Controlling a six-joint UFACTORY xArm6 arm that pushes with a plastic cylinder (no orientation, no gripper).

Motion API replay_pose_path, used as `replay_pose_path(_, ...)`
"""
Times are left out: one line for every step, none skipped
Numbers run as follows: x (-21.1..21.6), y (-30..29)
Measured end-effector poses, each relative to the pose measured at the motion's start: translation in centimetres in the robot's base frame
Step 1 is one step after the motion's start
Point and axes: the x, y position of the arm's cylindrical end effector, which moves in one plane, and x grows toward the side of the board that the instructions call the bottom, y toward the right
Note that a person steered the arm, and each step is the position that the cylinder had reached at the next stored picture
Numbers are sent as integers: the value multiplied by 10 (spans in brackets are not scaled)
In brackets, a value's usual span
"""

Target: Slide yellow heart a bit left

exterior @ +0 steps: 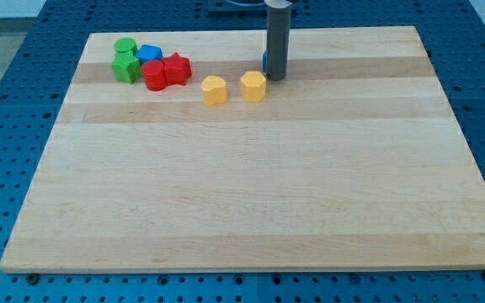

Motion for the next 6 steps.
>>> replay_pose_path(12,-20)
replay_pose_path(15,-38)
replay_pose_path(14,-24)
replay_pose_path(11,-6)
replay_pose_path(5,-26)
replay_pose_path(0,-47)
